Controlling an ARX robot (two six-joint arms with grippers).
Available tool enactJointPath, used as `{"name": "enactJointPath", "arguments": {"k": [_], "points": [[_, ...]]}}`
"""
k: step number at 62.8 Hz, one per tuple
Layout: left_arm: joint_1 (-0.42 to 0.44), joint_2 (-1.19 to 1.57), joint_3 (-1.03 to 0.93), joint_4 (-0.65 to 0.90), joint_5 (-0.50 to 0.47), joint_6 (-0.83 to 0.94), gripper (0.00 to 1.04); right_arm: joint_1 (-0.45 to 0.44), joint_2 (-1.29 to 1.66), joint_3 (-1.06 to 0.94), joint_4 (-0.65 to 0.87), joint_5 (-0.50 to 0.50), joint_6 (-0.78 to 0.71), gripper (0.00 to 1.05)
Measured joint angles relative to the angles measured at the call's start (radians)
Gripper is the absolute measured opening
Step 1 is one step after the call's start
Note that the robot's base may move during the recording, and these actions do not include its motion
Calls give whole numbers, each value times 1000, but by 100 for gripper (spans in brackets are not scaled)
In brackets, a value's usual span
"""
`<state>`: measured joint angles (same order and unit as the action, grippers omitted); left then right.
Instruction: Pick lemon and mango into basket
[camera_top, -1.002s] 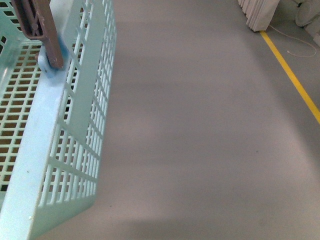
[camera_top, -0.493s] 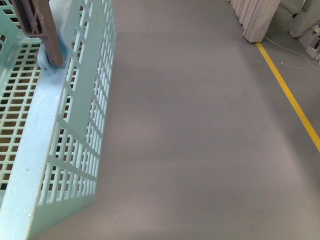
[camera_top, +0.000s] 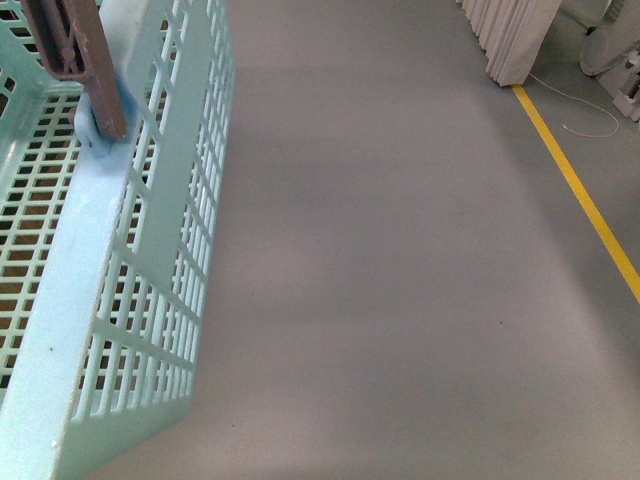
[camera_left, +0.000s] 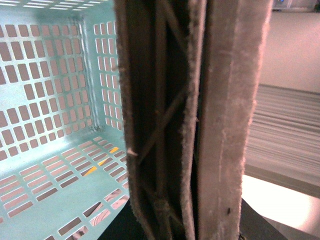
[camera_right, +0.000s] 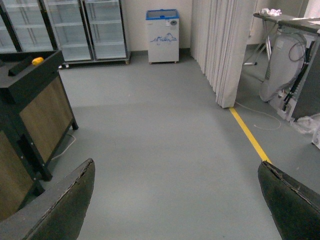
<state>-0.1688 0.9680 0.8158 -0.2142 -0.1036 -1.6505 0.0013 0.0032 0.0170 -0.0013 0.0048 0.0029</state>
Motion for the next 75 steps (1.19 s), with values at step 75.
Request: {"name": "enactJointPath", "arguments": {"k": [75], "points": [[3, 2, -2, -1, -12, 3, 18, 0, 0, 0, 0, -3, 0, 96]]}}
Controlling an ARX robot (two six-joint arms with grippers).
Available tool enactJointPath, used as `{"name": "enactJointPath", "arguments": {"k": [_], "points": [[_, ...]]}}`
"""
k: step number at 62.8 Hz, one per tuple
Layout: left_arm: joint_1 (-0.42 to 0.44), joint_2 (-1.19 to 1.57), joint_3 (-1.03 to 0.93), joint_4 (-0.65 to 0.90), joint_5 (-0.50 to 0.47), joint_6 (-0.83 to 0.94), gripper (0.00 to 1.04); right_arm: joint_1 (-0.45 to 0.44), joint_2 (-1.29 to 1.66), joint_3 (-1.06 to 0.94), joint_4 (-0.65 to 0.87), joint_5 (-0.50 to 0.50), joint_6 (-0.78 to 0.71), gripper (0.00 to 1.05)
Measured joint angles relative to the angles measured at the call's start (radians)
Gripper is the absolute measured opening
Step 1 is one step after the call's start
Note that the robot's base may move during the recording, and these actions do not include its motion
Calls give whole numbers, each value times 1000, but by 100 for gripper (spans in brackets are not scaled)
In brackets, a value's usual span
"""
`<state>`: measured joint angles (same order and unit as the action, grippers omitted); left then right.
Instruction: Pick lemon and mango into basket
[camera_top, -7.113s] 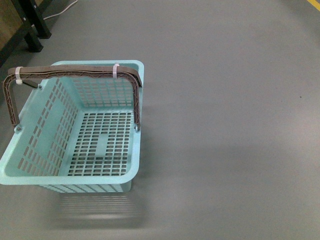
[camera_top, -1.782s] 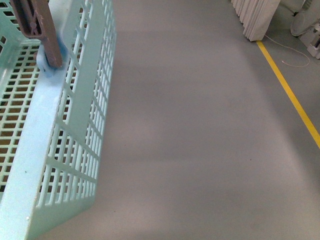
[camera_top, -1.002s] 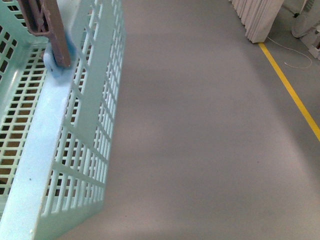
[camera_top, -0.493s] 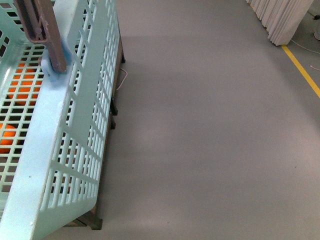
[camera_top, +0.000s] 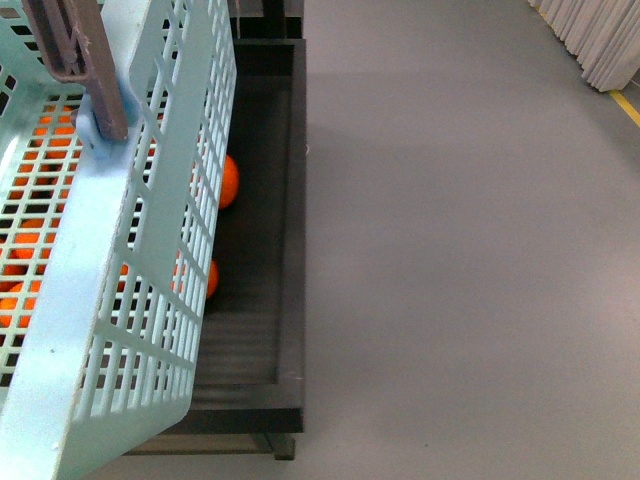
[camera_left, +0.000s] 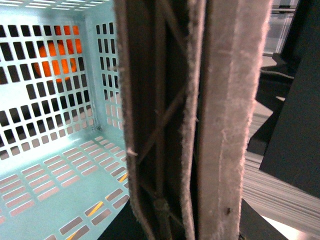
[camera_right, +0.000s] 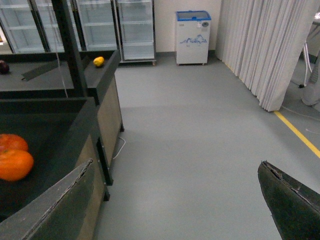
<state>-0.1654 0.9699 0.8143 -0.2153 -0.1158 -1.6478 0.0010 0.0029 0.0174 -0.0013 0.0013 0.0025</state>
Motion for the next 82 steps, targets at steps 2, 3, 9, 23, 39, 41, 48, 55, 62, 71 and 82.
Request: {"name": "enactJointPath", "arguments": {"k": [2, 3, 9, 23, 39, 41, 48, 55, 62, 71, 82], "points": [[0, 0, 0, 0, 0, 0, 18, 0, 0, 0, 0, -2, 0, 96], [0, 0, 0, 0, 0, 0, 18, 0, 0, 0, 0, -1, 0, 96], [0, 0, 0, 0, 0, 0, 18, 0, 0, 0, 0, 2, 0, 96], [0, 0, 0, 0, 0, 0, 18, 0, 0, 0, -1, -1, 0, 96], [0, -1, 0, 0, 0, 1, 18, 0, 0, 0, 0, -1, 0, 96], [0, -1, 0, 0, 0, 0, 18, 0, 0, 0, 0, -1, 0, 96], [0, -1, 0, 0, 1, 0, 18, 0, 0, 0, -1, 2, 0, 96], [0, -1, 0, 0, 0, 1, 18, 0, 2, 0, 0, -1, 0, 96], [0, -1, 0, 0, 0, 0, 18, 0, 1, 0, 0, -1, 0, 96], [0, -1, 0, 0, 0, 0, 18, 0, 1, 0, 0, -1, 0, 96], [0, -1, 0, 0, 0, 1, 18, 0, 1, 0, 0, -1, 0, 96]]}}
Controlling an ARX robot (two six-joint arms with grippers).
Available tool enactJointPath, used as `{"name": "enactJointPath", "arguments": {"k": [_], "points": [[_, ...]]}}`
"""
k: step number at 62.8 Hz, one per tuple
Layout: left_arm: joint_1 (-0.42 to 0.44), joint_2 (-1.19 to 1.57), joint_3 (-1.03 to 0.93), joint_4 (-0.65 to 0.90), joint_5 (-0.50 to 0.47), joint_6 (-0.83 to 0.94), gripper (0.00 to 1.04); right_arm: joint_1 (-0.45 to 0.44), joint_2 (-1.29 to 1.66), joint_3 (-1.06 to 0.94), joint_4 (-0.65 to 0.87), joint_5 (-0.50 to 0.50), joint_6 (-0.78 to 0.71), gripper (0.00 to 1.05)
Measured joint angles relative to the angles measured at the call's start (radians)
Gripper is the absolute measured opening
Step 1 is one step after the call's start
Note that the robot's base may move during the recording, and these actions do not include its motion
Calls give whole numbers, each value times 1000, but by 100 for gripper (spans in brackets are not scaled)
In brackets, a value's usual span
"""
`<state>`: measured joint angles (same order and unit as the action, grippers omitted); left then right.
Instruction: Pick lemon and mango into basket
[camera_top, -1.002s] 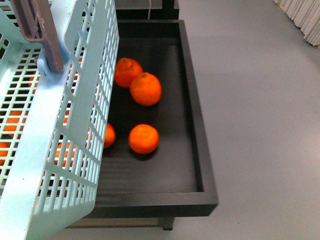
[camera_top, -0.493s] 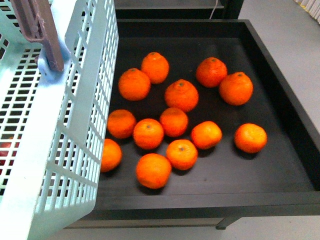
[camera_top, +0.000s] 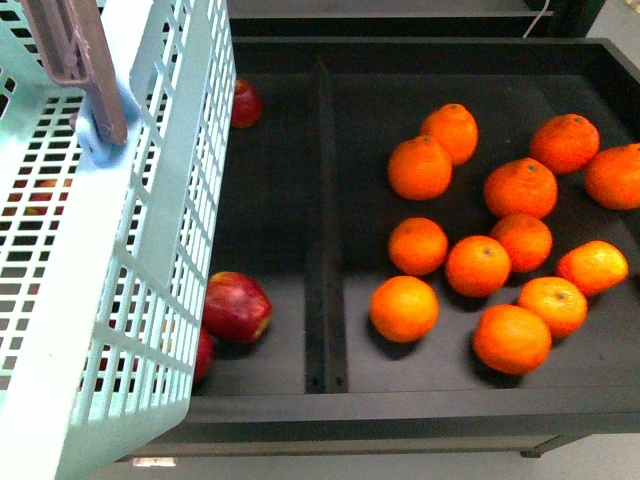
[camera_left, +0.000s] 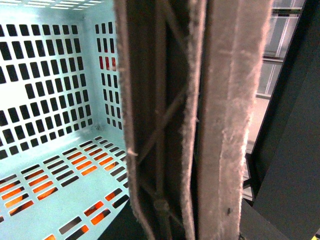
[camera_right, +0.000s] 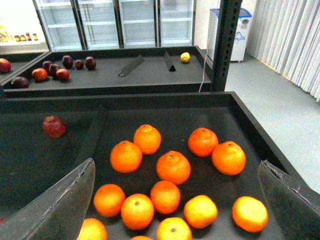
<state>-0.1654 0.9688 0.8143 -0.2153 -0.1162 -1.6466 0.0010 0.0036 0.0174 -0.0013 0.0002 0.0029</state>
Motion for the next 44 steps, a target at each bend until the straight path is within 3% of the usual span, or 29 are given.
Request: {"name": "enactJointPath", "arguments": {"k": [44], "points": [[0, 0, 0, 0, 2, -2, 18, 0, -1, 0, 0, 1, 0, 96]]}}
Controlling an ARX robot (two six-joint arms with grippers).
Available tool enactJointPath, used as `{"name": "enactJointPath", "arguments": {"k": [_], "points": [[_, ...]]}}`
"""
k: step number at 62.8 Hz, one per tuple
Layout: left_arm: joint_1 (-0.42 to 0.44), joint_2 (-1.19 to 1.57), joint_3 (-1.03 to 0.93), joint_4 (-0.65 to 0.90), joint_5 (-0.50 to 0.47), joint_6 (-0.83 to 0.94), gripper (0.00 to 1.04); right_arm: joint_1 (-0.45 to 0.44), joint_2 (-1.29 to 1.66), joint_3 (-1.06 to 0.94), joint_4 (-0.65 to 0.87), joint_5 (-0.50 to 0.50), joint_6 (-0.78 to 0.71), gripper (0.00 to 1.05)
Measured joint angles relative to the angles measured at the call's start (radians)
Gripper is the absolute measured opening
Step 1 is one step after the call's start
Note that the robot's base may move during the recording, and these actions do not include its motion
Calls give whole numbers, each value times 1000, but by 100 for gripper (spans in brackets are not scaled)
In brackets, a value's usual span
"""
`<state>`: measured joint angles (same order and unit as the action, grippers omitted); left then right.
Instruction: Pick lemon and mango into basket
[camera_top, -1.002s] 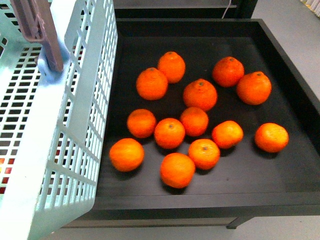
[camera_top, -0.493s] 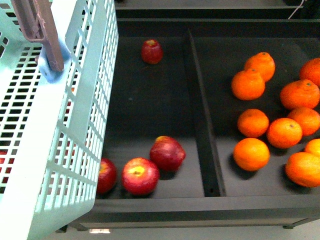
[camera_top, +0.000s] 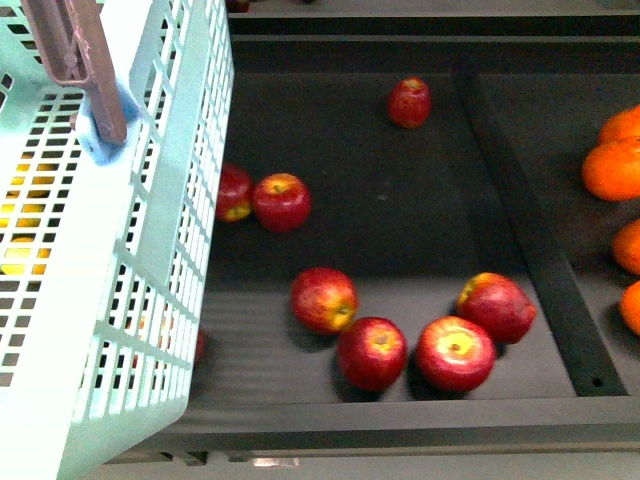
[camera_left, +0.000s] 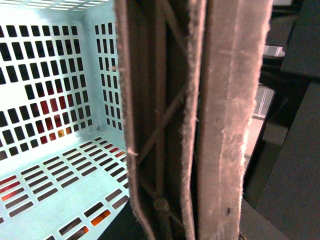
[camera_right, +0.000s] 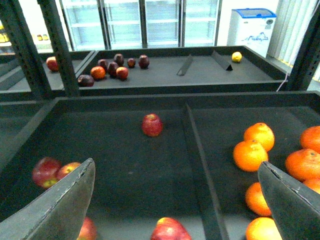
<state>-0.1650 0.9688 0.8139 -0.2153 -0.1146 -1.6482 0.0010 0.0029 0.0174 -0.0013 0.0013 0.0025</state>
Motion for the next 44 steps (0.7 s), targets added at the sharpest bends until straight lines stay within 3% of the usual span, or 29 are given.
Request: {"name": "enactJointPath", "arguments": {"k": [44], "points": [[0, -1, 0, 0, -2, 2, 18, 0, 1, 0, 0, -1, 0, 96]]}}
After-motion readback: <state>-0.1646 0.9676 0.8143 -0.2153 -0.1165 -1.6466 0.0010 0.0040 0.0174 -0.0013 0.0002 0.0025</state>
